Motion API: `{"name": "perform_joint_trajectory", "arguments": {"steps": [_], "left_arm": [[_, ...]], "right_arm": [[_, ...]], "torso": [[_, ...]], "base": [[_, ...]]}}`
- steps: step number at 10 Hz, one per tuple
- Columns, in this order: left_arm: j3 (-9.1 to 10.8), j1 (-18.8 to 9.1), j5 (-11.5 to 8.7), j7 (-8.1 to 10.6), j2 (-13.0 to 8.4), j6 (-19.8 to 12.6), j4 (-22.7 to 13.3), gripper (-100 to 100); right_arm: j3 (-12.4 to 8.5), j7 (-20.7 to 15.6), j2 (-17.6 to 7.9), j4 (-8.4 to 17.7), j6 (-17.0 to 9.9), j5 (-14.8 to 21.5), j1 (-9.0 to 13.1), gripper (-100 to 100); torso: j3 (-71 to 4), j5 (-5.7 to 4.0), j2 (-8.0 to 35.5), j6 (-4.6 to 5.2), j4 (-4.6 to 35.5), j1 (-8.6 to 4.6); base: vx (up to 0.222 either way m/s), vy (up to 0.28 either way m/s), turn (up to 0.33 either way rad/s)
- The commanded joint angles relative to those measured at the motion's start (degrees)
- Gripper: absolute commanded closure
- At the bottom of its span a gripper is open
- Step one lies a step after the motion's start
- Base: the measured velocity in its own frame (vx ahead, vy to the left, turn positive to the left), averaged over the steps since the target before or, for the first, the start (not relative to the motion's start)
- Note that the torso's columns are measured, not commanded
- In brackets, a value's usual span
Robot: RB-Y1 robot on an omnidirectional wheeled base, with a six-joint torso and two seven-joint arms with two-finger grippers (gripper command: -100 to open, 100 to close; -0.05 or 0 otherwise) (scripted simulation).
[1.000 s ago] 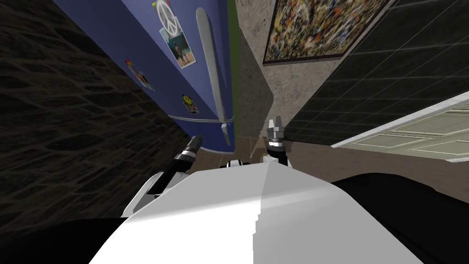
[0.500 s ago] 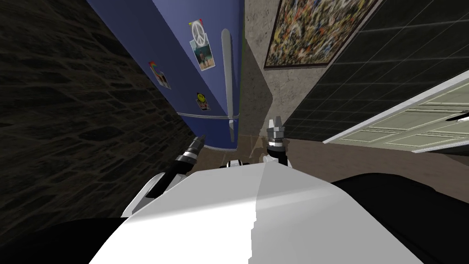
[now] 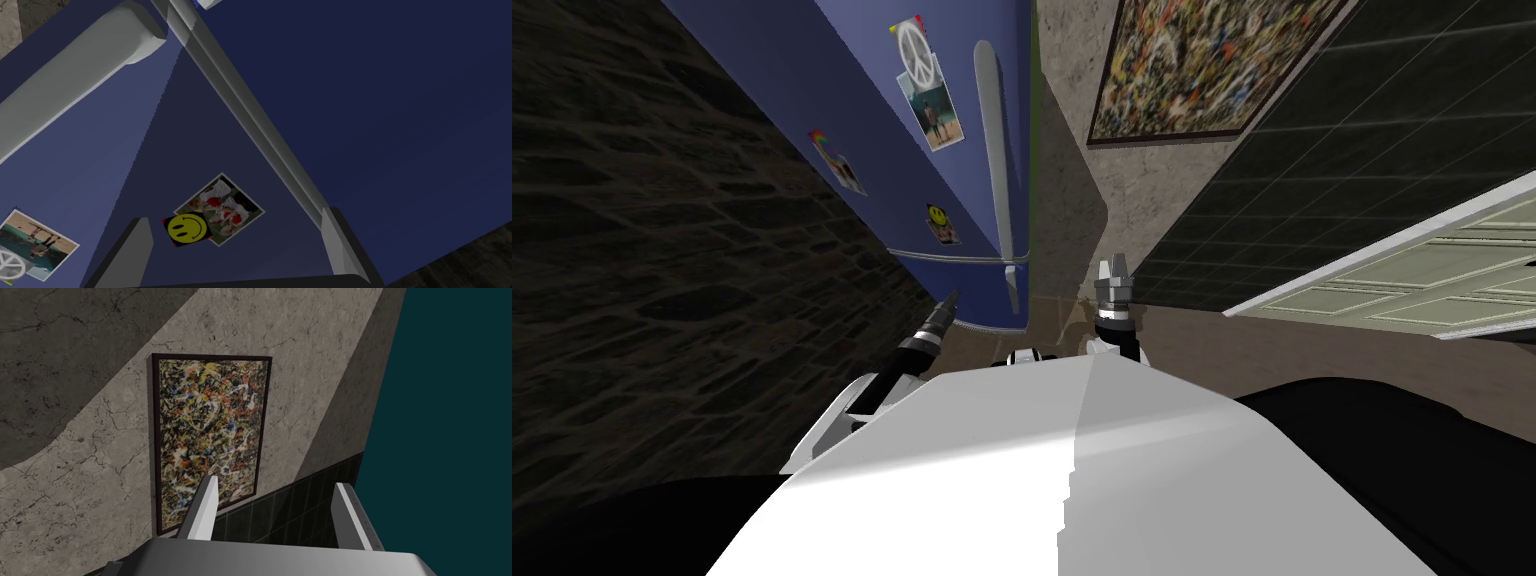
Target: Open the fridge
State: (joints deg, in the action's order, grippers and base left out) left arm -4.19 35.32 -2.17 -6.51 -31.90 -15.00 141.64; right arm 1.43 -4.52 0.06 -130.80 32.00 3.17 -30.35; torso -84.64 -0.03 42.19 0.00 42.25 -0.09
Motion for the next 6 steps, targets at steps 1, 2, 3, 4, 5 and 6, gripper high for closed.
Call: {"name": "perform_joint_trajectory", "arguments": {"steps": [1,2,3,4,5,6], "left_arm": [[1.08,-0.48,0.77,-0.6,0.46,-1.37,-0.54,-100],[1.52,-0.64,0.95,-0.75,0.44,-1.94,-0.53,-100],[1.9,-0.76,1.1,-0.89,0.39,-2.47,-0.56,-100],[2.41,-0.87,1.3,-1.09,0.3,-3.18,-0.73,-100],[2.92,-0.85,1.5,-1.31,0.08,-3.96,-1.11,-100],[3.31,-0.82,1.65,-1.49,-0.11,-4.58,-1.33,-100]], "right_arm": [[0.0,0.0,0.0,0.0,0.0,0.0,0.01,0],[0.0,0.0,0.0,0.0,0.0,0.0,0.01,0],[0.01,0.0,0.01,0.0,0.0,0.0,0.01,0],[0.0,0.0,0.0,0.0,0.0,0.0,0.0,0],[0.0,0.0,0.0,0.0,0.0,0.0,0.0,0],[0.0,0.0,0.0,0.0,0.0,0.0,0.0,0]], "torso": [[0.17,0.01,0.27,0.0,0.08,0.02],[0.17,0.01,0.24,0.0,0.09,0.03],[0.1,0.0,0.14,0.0,0.05,-0.01],[0.0,0.04,-0.02,0.0,0.01,0.19],[0.0,0.07,0.01,0.0,0.0,0.21],[0.04,0.05,0.04,0.0,0.02,0.15]], "base": [[0.121,-0.18,0.023],[0.135,-0.207,0.016],[0.168,-0.162,0.02],[0.16,-0.153,0.018],[0.159,-0.16,0.019],[0.144,-0.188,0.022]]}}
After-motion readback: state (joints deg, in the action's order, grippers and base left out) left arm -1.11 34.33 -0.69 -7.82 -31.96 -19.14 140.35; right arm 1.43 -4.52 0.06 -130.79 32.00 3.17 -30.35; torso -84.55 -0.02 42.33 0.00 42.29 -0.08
